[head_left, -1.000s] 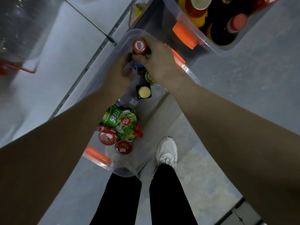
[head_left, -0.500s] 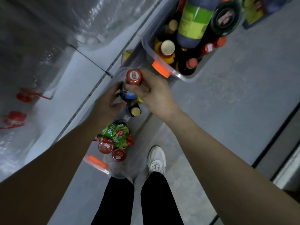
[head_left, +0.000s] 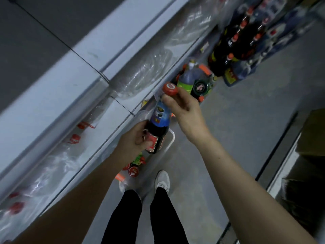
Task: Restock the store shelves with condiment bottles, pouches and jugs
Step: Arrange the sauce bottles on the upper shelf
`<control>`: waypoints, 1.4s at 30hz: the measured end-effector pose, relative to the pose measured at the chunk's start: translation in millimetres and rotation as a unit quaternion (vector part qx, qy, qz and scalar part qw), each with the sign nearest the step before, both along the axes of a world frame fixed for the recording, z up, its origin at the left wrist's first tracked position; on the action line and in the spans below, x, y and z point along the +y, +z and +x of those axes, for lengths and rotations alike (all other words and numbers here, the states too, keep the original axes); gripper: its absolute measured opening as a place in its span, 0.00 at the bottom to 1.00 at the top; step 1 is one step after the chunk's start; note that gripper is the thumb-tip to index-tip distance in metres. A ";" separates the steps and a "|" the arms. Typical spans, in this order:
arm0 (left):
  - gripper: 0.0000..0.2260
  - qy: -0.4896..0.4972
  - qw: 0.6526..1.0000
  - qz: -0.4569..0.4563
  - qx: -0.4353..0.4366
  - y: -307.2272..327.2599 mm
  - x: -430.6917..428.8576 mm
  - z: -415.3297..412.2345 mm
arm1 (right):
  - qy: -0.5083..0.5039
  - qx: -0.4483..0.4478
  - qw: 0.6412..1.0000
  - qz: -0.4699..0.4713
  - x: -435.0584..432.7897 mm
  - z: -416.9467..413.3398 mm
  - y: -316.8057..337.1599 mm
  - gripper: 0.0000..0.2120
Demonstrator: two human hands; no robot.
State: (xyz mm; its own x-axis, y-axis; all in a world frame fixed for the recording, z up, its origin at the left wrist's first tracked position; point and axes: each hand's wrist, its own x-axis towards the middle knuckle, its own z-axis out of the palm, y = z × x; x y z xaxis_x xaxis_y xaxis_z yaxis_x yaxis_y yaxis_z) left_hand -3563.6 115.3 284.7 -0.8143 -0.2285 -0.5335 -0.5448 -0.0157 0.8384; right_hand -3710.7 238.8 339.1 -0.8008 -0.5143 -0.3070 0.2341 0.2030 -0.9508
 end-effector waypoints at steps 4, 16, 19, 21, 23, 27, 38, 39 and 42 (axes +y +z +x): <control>0.29 -0.049 0.998 0.030 -0.004 69.5 4.1 4.0 | -0.028 -0.058 0.996 -0.066 -0.6 7.7 65.0 0.04; 0.30 0.048 0.993 -0.043 0.098 259.8 36.2 45.6 | 0.013 -0.021 0.990 -0.141 -4.8 57.7 262.0 0.08; 0.26 0.117 0.979 -0.109 0.127 300.0 34.0 44.6 | 0.039 0.076 0.989 -0.123 -8.9 75.4 287.8 0.08; 0.27 0.157 0.966 -0.150 0.140 328.2 28.3 47.1 | 0.046 0.106 0.985 -0.125 -15.9 83.0 312.5 0.11; 0.31 0.160 0.960 -0.172 0.153 353.2 19.9 53.0 | 0.063 0.102 0.981 -0.152 -24.4 84.4 337.5 0.12; 0.31 0.119 0.962 -0.135 0.206 402.5 -0.9 79.7 | 0.092 0.053 0.967 -0.231 -37.2 86.0 386.9 0.15; 0.27 0.166 0.924 -0.139 0.316 501.0 -12.8 175.3 | 0.254 0.082 0.913 -0.308 -68.2 166.4 509.3 0.16; 0.27 0.176 0.916 -0.156 0.324 508.9 -14.0 187.7 | 0.268 0.110 0.910 -0.296 -70.2 176.4 516.9 0.15; 0.25 0.211 0.896 -0.193 0.339 531.1 -18.6 233.0 | 0.325 0.198 0.890 -0.252 -72.9 216.3 535.2 0.18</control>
State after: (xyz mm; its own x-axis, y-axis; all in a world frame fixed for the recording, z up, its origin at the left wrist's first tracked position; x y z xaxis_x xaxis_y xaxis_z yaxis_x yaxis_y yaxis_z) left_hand -3330.5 96.7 815.9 -0.7188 -0.6539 0.2360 0.0769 0.2626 0.9618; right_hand -3494.5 166.0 874.3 -0.2775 -0.9009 0.3337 -0.1506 -0.3022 -0.9413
